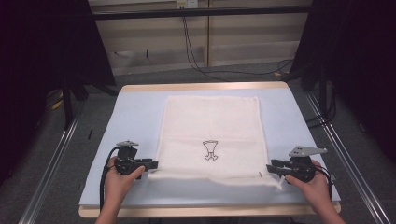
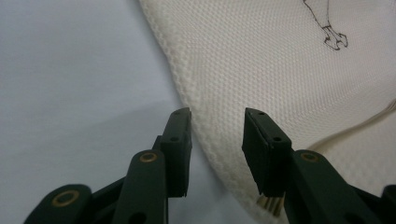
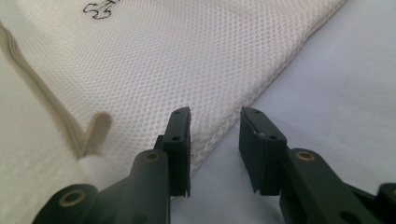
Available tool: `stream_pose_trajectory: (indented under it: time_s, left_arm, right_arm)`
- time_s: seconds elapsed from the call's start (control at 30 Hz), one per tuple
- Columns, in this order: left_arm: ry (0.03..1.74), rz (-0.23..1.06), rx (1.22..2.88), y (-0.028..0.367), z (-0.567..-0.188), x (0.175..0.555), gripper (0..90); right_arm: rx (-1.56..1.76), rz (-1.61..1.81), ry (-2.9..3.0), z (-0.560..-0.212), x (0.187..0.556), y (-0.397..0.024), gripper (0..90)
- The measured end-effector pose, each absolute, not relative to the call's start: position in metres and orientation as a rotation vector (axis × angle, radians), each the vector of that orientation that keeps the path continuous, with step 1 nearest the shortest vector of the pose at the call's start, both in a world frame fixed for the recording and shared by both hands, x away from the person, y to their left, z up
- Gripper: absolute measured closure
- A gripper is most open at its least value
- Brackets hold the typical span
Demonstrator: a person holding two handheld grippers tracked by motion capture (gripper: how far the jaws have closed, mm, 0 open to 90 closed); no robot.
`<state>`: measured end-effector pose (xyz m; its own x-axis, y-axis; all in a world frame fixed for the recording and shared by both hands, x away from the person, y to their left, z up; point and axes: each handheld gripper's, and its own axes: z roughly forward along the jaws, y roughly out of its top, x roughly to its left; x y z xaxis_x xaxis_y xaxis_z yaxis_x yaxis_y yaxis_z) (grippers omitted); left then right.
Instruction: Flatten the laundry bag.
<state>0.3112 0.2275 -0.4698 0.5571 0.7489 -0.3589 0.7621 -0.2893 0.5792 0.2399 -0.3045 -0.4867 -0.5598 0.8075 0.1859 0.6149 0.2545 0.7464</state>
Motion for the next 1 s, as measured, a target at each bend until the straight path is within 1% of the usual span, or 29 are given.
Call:
stream_pose_trajectory:
  time_s: [0.03, 0.07, 0.13, 0.2, 0.3, 0.37, 0.5, 1.0]
  left_arm:
    - [1.207, -0.012, 2.08, 0.225, -0.471, 0.311, 62.2]
    - [1.221, 0.02, 2.08, 0.222, -0.471, 0.311, 64.3]
    - [1.237, 0.017, 2.087, 0.221, -0.47, 0.313, 69.8]
    - [1.25, 0.022, 2.075, 0.22, -0.471, 0.313, 75.0]
    - [1.265, 0.02, 2.061, 0.218, -0.472, 0.313, 80.0]
    - [1.252, 0.032, 2.091, 0.216, -0.471, 0.314, 83.1]
    - [1.255, 0.045, 2.094, 0.213, -0.469, 0.317, 86.9]
    - [1.282, 0.095, 2.046, 0.219, -0.468, 0.328, 87.1]
  right_arm:
    - [1.34, 1.189, 2.288, -0.487, 0.24, -0.304, 63.4]
    - [1.347, 1.19, 2.285, -0.487, 0.24, -0.303, 64.1]
    - [1.35, 1.188, 2.288, -0.487, 0.241, -0.301, 67.2]
    - [1.358, 1.195, 2.311, -0.487, 0.243, -0.298, 75.9]
    - [1.367, 1.191, 2.311, -0.486, 0.245, -0.296, 82.9]
    - [1.376, 1.182, 2.302, -0.485, 0.247, -0.294, 86.3]
    - [1.381, 1.169, 2.297, -0.483, 0.25, -0.292, 87.2]
    - [1.384, 1.138, 2.268, -0.483, 0.274, -0.288, 87.2]
